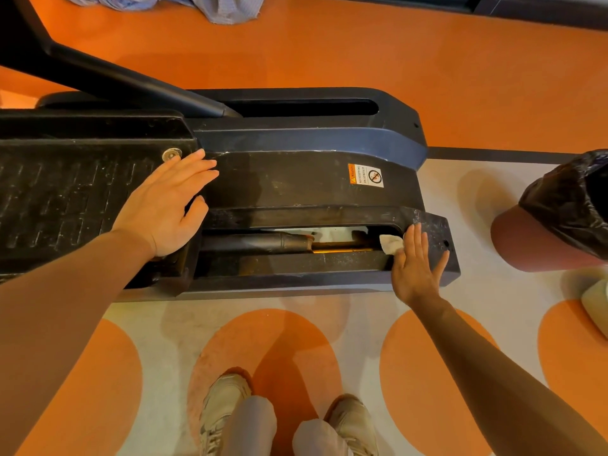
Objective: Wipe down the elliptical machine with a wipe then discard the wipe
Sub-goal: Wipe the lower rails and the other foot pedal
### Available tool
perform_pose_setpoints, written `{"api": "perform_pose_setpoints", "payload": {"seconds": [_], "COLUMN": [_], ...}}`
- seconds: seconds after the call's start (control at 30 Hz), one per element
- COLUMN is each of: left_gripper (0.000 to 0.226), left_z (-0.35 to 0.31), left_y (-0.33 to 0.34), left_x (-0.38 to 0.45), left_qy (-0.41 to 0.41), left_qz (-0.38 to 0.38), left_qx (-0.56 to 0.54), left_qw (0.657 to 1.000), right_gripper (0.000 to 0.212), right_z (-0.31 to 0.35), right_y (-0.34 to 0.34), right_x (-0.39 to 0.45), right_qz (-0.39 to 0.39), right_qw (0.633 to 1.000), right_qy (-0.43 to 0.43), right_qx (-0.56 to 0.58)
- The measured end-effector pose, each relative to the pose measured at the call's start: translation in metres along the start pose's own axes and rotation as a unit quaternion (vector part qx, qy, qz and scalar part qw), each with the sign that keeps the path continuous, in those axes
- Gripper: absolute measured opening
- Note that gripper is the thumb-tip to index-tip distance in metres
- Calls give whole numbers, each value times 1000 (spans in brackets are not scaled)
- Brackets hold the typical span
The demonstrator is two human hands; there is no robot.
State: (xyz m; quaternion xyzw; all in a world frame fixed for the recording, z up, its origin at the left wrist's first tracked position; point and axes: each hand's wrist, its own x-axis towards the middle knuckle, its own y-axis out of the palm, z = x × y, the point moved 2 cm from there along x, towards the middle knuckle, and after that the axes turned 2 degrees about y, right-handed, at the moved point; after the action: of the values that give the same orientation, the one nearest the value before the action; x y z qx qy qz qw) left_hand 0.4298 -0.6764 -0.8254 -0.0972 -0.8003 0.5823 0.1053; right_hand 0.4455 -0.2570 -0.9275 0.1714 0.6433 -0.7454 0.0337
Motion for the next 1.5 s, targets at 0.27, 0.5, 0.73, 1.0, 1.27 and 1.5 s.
{"api": "perform_pose_setpoints", "payload": {"seconds": [0.27, 0.5, 0.73, 1.0, 1.27, 1.5], "left_gripper": [63, 62, 62, 64, 62, 60], "left_z": [-2, 1, 3, 1, 2, 2], "left_y": [-2, 0, 1, 0, 1, 1], "left_x": [0, 1, 1, 0, 1, 1], "left_qy": [10, 12, 12, 20, 14, 10], "left_qz": [-9, -6, -4, -14, -11, -16], "left_qx": [-7, -5, -1, -5, -5, -1], "left_qw": [1000, 1000, 1000, 1000, 1000, 1000], "right_gripper": [66, 67, 66, 61, 59, 70], "right_z": [-2, 39, 33, 29, 36, 51], "right_y": [9, 9, 10, -9, 7, 20], "right_x": [-17, -35, -34, -30, -38, -49], "right_qz": [-33, -23, -51, -93, -74, -88], "right_qw": [997, 989, 988, 993, 993, 991], "right_qy": [-42, -130, -127, -66, -80, -93], "right_qx": [-62, -68, -78, -12, -44, 37]}}
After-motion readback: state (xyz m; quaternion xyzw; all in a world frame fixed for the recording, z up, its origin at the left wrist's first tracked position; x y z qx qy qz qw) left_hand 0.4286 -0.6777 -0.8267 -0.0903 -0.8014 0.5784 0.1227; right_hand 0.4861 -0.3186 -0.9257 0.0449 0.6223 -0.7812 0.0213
